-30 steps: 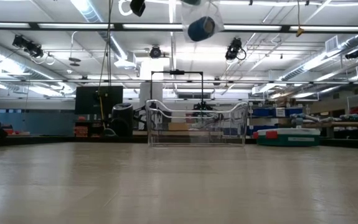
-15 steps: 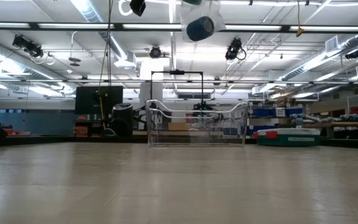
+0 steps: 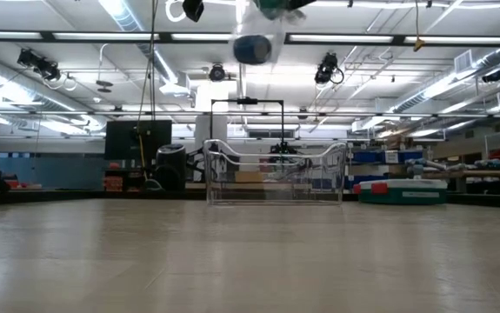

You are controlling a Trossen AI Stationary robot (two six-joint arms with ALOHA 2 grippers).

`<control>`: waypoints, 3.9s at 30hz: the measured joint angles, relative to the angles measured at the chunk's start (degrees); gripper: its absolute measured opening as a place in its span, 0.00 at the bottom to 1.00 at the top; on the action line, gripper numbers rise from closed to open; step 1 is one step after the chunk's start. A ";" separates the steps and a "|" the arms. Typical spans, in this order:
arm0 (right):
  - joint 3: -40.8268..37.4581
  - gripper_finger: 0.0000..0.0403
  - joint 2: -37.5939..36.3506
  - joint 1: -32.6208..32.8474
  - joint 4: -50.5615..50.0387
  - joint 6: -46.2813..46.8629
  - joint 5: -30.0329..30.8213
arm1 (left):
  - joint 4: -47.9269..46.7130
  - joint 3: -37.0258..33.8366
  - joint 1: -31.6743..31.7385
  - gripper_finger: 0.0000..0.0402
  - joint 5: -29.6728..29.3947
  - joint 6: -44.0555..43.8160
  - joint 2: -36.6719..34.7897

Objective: Roll bandage
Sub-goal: Put the sky blue bandage into the transparent zip bag

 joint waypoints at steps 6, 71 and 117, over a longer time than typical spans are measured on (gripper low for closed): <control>-0.07 0.25 0.25 0.11 0.41 -0.37 -1.50 | 0.05 0.00 0.01 0.02 -0.03 -0.04 -0.02; 0.05 0.00 0.26 3.17 -7.43 -0.01 -11.65 | -6.07 0.04 -0.87 0.27 9.94 14.61 1.25; 0.00 0.38 -0.76 -3.76 -8.31 45.56 -20.17 | 0.30 0.00 -1.15 0.01 3.96 13.02 1.75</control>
